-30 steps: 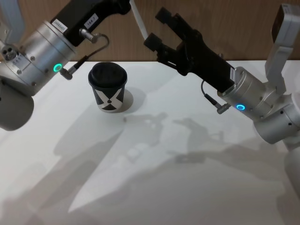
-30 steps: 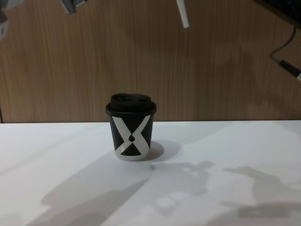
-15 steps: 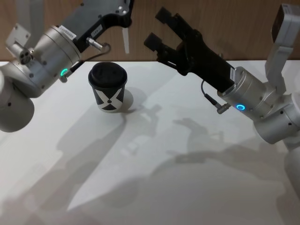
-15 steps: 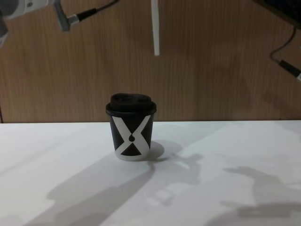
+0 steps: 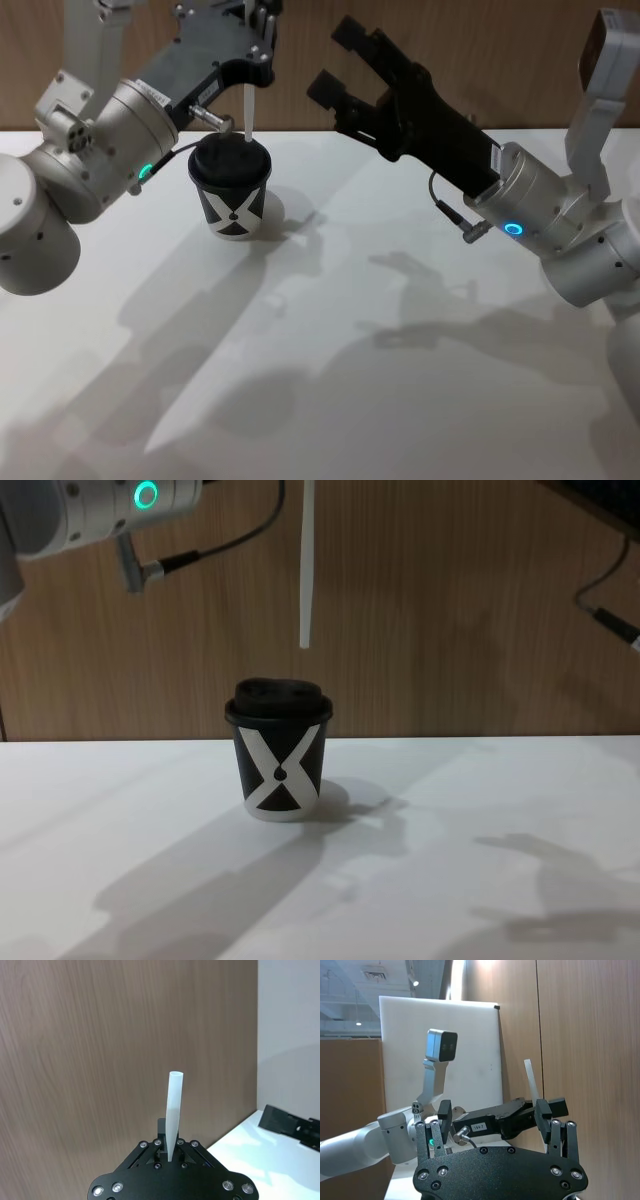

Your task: Pick up the straw with one hand, pass it to the other hand, and insert it into the cup.

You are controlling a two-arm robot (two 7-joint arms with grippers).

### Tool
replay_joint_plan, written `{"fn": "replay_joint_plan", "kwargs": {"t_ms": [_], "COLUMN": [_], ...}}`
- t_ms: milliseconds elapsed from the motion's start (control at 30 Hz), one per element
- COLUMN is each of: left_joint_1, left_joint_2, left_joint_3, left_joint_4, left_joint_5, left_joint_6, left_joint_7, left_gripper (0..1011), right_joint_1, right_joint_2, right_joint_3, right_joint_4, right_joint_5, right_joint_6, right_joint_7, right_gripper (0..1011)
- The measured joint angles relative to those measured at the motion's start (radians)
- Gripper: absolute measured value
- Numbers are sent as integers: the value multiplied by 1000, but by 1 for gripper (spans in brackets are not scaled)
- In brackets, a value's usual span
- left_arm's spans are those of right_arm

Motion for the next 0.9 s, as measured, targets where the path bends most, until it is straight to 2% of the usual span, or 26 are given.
{"fn": "replay_joint_plan", "kwargs": {"t_ms": [300, 900], "left_joint_1": [6, 2], "left_joint_2": [-14, -65], "left_joint_3": [-10, -29], "left_joint_4": [18, 76], "left_joint_5": [12, 25], "left_joint_6": [19, 18], "left_joint_7": [22, 50], "left_gripper": [0, 2], "right_joint_1": [0, 0], "right_joint_2": [0, 0], "right_joint_3": [0, 0], "right_joint_4": [0, 0], "right_joint_5": [0, 0], "right_joint_6": [0, 0], "right_joint_7": [0, 0], "right_gripper": [1001, 1001]}}
